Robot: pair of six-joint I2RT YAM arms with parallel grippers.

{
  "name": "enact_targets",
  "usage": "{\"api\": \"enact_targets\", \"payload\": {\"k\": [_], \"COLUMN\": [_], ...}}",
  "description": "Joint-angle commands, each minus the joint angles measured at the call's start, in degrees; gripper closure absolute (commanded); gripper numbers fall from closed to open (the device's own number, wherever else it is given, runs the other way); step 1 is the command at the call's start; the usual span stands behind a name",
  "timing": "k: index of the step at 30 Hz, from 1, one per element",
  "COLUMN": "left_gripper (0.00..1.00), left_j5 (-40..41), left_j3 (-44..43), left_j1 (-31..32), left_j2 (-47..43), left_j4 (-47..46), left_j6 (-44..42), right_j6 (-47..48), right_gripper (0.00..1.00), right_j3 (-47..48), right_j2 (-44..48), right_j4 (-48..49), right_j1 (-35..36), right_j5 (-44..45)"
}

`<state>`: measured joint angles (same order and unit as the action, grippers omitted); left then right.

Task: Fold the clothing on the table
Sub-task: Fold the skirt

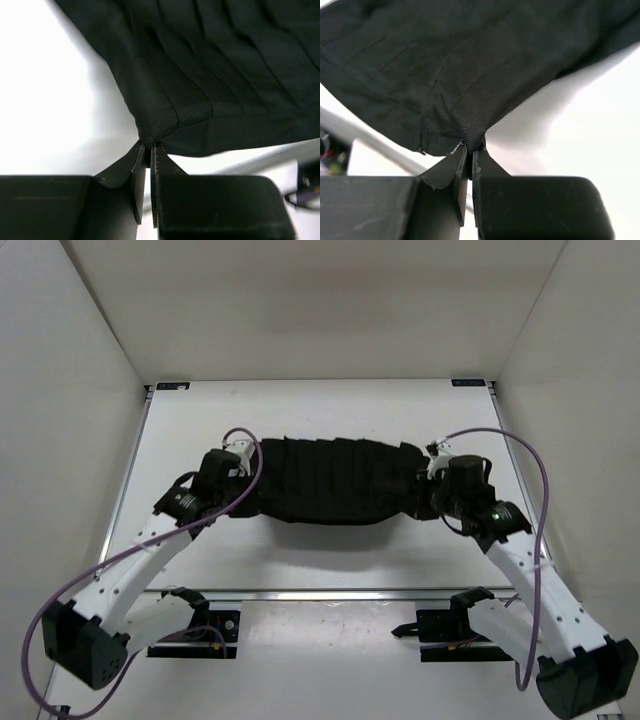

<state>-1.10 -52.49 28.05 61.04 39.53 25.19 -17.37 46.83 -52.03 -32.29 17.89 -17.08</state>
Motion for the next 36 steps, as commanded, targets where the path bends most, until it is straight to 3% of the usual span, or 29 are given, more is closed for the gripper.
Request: {"api": "enact_targets", "payload": {"k": [1, 4, 7, 10, 17, 24, 28, 34, 35, 36], "left_gripper": [1.0, 1.0, 1.0, 1.0, 1.0, 1.0, 1.0, 0.87, 0.82, 0.62], "left_j5": [-1.7, -3.6, -4.1, -7.7, -10.1, -10.1, -8.8, -11.0, -11.3, -11.5], "left_j3": [0.6, 0.3, -0.7, -3.0, -11.6, -26.3, -34.0, -36.2, -35.9, -35.9], "left_j1": [0.3, -1.7, -4.8, -9.8, -11.0, -12.9, -12.5, -12.7, -13.3, -13.2], "left_j2": [-8.0, -10.1, -7.3, 0.0, 19.9, 35.8, 42.0, 47.7, 47.6, 47.6], "left_j4": [7.4, 11.3, 9.7, 6.2, -2.4, 0.1, 2.9, 3.4, 2.9, 2.4], "left_j6": [2.5, 1.8, 0.4, -1.0, -1.8, -4.7, -6.1, -6.3, -6.5, -6.3], "right_j6": [-6.4, -7.5, -5.4, -4.7, -1.9, -0.8, 0.4, 0.1, 0.1, 0.1], "right_gripper": [1.0, 1.0, 1.0, 1.0, 1.0, 0.99, 0.99, 1.0, 0.94, 0.78], "right_j3": [-2.0, -1.0, 0.8, 1.2, 4.8, 14.6, 21.5, 23.3, 23.5, 23.1], "right_j2": [7.2, 8.0, 3.4, -3.3, -19.0, -30.0, -39.0, -44.8, -44.8, -44.8], "right_j4": [-2.9, -4.9, -3.3, 1.9, 8.7, 12.9, 9.4, 10.0, 10.6, 10.9], "right_j1": [2.0, 2.4, -2.4, -8.3, -12.3, -13.2, -12.9, -12.0, -12.3, -12.4], "right_j5": [-2.2, -1.9, -6.2, -12.9, -15.2, -16.0, -16.8, -16.2, -16.8, -16.3]}}
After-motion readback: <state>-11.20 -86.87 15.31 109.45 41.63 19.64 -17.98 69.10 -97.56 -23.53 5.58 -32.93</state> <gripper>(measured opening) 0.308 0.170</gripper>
